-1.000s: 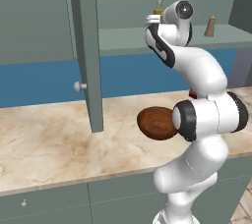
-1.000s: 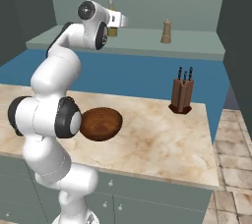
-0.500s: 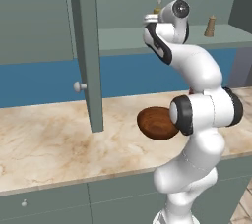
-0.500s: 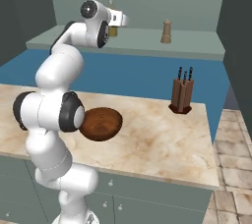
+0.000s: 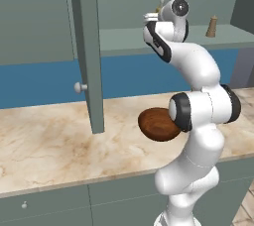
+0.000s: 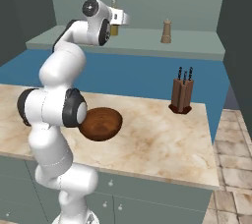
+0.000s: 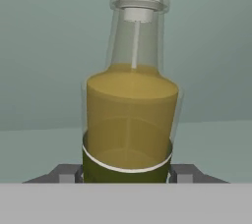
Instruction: Retrieve the bottle and the shaker from the cabinet and place them next to the mixing bowl on the counter. Then add garlic from the fridge to the mixing bowl.
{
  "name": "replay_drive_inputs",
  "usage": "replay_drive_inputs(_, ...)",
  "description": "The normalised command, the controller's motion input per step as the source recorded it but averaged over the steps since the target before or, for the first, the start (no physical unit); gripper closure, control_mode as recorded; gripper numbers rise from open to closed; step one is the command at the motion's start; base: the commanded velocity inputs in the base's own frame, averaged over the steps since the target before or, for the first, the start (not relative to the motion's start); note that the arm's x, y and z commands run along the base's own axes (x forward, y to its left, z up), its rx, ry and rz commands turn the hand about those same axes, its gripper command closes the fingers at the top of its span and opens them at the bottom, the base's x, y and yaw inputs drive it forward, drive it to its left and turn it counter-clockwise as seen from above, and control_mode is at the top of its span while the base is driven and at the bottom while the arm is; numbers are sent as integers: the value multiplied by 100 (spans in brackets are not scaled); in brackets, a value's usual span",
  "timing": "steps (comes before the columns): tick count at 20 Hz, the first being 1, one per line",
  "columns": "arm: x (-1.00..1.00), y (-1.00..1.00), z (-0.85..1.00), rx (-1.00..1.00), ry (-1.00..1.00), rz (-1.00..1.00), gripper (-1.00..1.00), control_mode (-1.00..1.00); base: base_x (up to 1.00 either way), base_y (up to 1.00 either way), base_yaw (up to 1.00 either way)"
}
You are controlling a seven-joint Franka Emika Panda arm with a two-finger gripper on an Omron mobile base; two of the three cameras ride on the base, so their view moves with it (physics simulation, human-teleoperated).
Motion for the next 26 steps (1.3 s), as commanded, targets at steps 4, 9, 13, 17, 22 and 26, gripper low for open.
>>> replay_drive_inputs(4,-7,0,0,-2,0,0,100,-100,0,0,0)
replay_drive_inputs(9,-42,0,1,-15,0,0,100,-100,0,0,0)
replay_drive_inputs(13,-68,0,7,-8,0,0,100,-100,0,0,0)
replay_drive_inputs(17,-81,0,30,10,0,0,100,-100,0,0,0)
replay_drive_inputs(22,-100,-3,24,7,0,-2,100,-100,0,0,0)
replay_drive_inputs(26,-100,-19,-5,-15,0,3,100,-100,0,0,0)
